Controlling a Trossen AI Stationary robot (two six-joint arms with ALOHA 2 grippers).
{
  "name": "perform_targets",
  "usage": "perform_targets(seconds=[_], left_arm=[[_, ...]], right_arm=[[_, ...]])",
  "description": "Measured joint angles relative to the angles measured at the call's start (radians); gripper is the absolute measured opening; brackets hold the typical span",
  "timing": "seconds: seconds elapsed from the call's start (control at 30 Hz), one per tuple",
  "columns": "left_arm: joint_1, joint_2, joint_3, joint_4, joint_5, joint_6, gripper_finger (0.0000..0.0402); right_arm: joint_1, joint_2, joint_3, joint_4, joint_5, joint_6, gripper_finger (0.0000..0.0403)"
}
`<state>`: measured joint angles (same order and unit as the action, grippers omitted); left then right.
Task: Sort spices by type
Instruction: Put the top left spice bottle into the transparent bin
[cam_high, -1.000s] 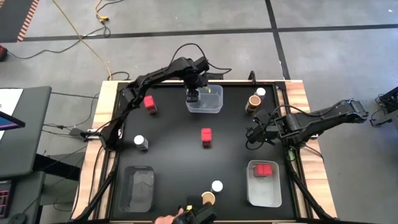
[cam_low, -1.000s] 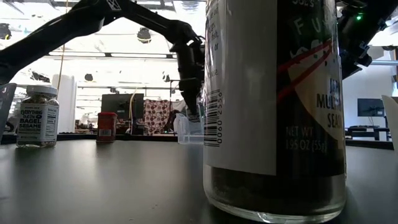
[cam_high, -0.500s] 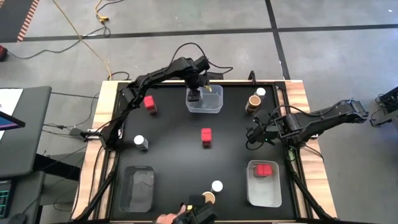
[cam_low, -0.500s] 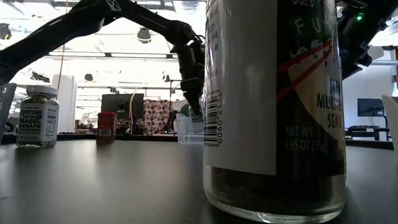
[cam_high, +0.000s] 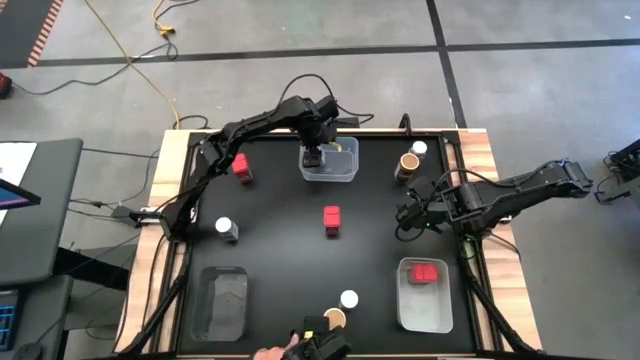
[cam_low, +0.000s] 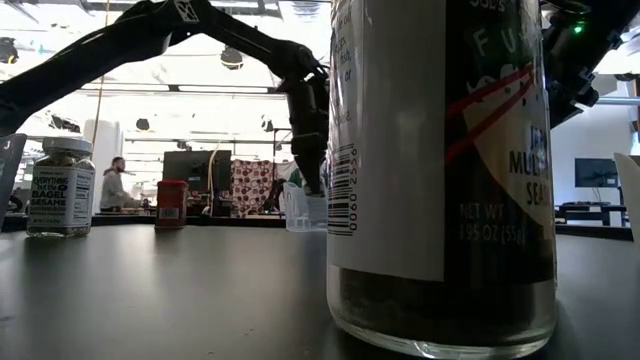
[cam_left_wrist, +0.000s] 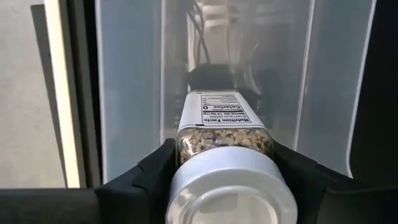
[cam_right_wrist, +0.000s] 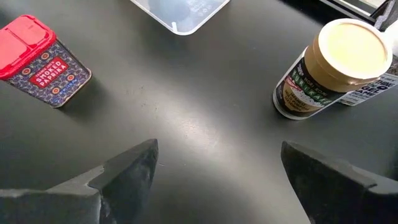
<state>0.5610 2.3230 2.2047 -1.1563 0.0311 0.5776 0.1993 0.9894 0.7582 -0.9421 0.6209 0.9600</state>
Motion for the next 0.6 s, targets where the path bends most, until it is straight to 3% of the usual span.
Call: perform_targets(seconds=[0.17,0.6], left_arm=[[0.000,0.000,0.001,-0.013,-0.011,-0.002,0.0207],[-0.037,0.002,0.001,0.034,-0.158,-0.001,0.0208]], right_arm=[[0.000,0.000,0.000,0.000,0.000,0.000,0.0374],[0.000,0.000,0.000,0.000,0.000,0.001,0.0374]])
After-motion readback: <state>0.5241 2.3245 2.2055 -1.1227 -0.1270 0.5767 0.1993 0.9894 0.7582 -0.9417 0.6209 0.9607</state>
